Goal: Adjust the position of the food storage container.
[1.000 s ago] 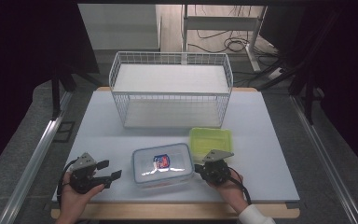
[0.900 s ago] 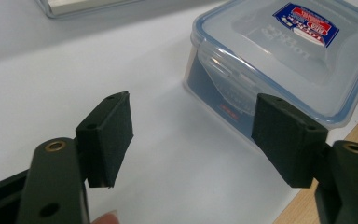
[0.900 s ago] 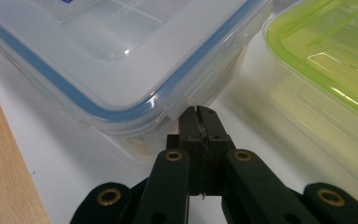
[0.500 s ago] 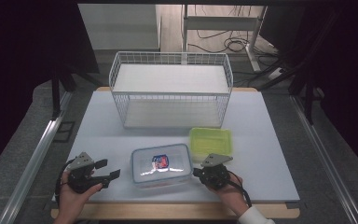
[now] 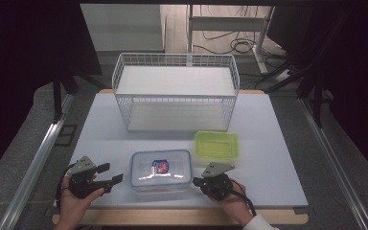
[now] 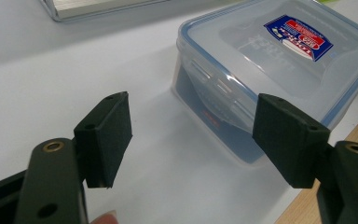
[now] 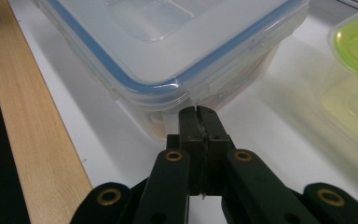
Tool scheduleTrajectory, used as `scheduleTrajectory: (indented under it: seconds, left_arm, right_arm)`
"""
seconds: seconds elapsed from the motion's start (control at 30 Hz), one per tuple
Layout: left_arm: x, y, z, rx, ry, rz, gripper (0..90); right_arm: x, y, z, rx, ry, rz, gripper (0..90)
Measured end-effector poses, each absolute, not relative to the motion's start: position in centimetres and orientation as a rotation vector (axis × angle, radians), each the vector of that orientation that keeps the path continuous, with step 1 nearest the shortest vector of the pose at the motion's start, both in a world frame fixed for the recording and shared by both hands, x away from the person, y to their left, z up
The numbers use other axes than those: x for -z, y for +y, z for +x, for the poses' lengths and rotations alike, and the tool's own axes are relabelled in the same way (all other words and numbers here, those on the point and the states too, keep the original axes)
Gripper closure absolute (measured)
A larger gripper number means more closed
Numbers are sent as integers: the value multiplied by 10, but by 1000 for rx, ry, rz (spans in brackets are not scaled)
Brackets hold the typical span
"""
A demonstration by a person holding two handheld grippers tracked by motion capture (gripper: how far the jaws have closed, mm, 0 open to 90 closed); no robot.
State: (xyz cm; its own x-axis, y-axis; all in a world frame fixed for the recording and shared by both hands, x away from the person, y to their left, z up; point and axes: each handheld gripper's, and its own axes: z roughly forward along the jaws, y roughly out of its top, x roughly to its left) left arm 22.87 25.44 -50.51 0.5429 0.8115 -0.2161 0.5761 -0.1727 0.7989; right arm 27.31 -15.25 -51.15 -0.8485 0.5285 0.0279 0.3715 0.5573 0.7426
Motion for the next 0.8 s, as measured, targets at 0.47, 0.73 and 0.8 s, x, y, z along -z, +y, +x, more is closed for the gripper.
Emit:
scheduleTrajectory:
  seconds: [0.47,0.73,0.8]
  left_arm:
    - [504,256,229,-329,1139,1862,281]
    - [504,257,229,-324,1132,1859,278]
    - [504,256,229,-318,1128,1863,277]
  right_arm:
    - [513,-141,267,-1179,2621,702,893]
    - [511,-152,272,-1201,2577,744,846]
    - [510,-157,275,-1216,2552,776,787]
